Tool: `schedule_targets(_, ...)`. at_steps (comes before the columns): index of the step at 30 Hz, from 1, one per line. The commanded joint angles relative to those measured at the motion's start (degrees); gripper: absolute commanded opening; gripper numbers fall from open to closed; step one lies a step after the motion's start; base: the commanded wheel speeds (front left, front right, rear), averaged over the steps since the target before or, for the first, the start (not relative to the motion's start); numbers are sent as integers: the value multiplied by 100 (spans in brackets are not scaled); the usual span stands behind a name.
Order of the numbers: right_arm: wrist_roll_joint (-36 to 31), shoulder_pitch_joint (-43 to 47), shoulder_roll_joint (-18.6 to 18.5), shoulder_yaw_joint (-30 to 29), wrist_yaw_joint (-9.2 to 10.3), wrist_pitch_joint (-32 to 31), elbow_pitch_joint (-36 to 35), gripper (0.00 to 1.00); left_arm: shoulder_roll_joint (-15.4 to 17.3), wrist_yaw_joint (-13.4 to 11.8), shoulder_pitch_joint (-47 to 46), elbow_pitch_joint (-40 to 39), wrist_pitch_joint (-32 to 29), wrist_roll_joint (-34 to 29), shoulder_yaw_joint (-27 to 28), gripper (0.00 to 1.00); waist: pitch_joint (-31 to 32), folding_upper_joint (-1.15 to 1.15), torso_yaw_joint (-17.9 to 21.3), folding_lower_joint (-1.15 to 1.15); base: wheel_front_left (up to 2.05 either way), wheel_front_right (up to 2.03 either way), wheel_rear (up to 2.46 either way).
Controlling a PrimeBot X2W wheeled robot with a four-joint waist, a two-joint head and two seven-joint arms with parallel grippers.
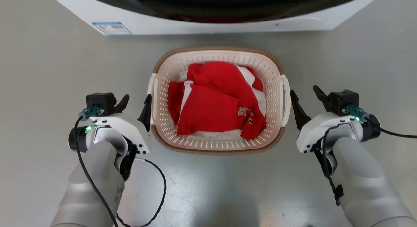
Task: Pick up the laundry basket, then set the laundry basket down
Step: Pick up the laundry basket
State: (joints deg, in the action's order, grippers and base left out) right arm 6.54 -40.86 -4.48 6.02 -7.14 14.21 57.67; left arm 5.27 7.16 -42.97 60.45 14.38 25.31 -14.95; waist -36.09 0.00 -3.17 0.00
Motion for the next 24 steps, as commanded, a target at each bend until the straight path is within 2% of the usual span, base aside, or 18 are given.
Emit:
schedule_targets(1,26,25,107,136,-35,78,-53,100,169,33,-54,-21,48,55,95,100,-109,0,35,0,0,0,0)
schedule_targets(13,119,-39,156,233,-35,78,-151,100,351,33,-412,295,60,322,-337,100,-520,0,209,0,0,0,0)
schedule_targets(24,565,-398,159,527,-35,79,91,100,426,33,-857,619,61,370,-639,100,-939,0,238,0,0,0,0)
